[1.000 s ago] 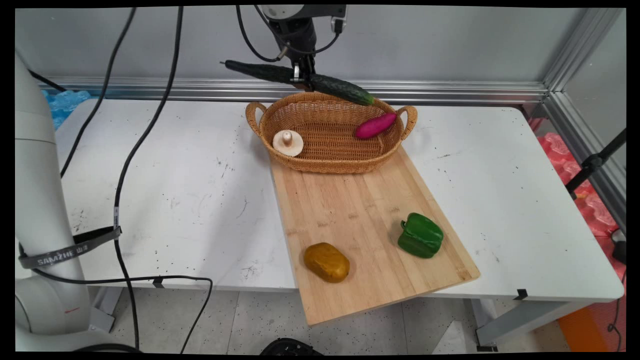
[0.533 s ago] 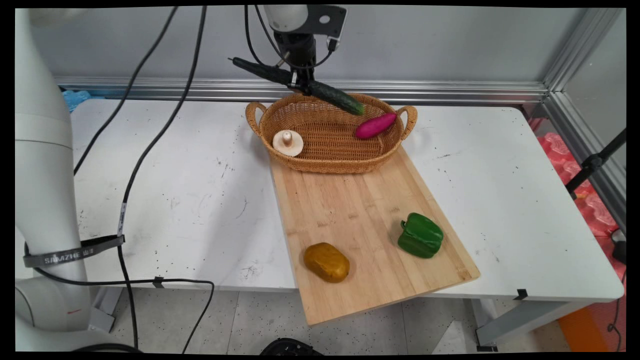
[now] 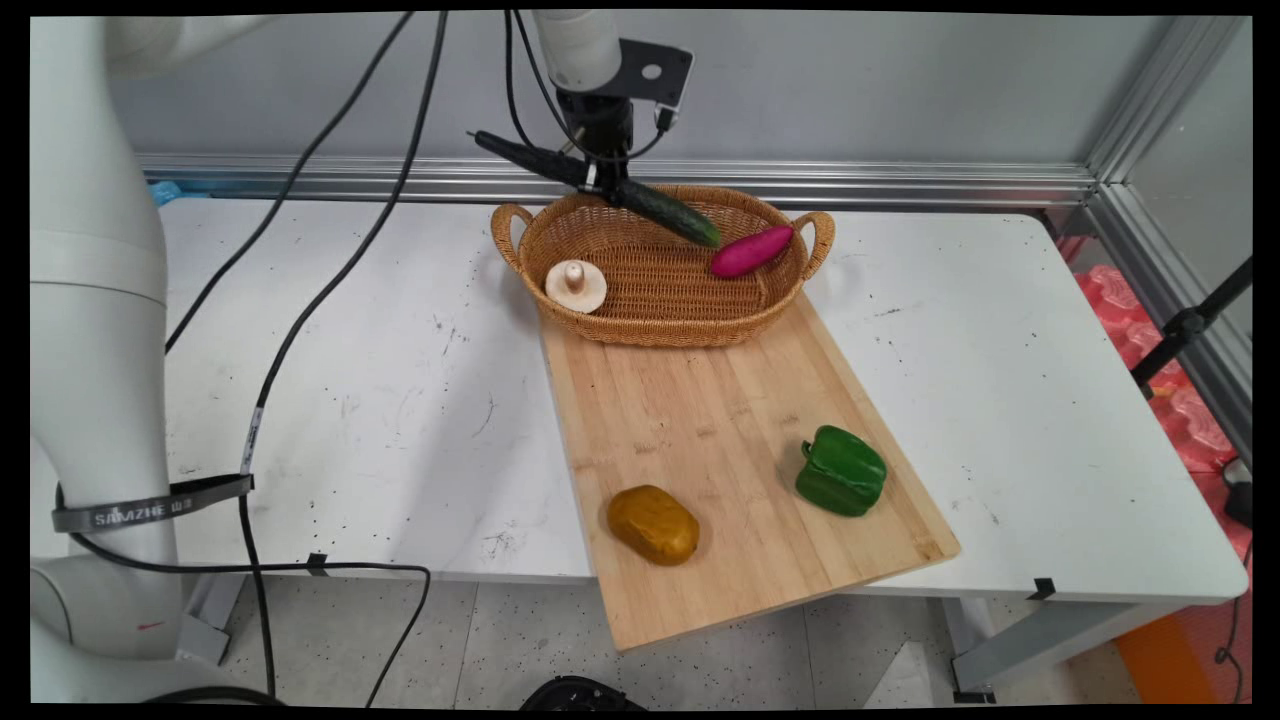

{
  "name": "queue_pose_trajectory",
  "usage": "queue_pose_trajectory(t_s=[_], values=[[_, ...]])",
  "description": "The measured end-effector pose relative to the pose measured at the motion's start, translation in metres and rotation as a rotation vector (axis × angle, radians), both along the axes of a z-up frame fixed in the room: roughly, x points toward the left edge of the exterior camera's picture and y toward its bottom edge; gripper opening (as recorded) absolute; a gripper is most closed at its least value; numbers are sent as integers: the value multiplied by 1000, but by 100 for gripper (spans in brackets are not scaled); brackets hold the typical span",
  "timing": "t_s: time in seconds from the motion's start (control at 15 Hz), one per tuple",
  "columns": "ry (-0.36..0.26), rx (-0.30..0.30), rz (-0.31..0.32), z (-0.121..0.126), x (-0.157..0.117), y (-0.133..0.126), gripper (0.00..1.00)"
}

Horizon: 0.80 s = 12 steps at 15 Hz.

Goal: Place the picked object in the vegetable basket

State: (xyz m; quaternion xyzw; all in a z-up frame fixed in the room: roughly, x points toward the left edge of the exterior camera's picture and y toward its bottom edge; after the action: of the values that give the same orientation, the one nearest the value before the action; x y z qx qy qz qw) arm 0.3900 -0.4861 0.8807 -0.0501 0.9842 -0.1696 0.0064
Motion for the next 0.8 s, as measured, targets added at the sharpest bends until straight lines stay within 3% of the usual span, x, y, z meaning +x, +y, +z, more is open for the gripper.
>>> queue_pose_trajectory(t_s=[0.53, 0.6, 0.8], values=[[12, 17, 0, -31, -5, -12, 0], [15, 18, -2, -33, -6, -12, 100], [30, 18, -6, -35, -8, -11, 100]])
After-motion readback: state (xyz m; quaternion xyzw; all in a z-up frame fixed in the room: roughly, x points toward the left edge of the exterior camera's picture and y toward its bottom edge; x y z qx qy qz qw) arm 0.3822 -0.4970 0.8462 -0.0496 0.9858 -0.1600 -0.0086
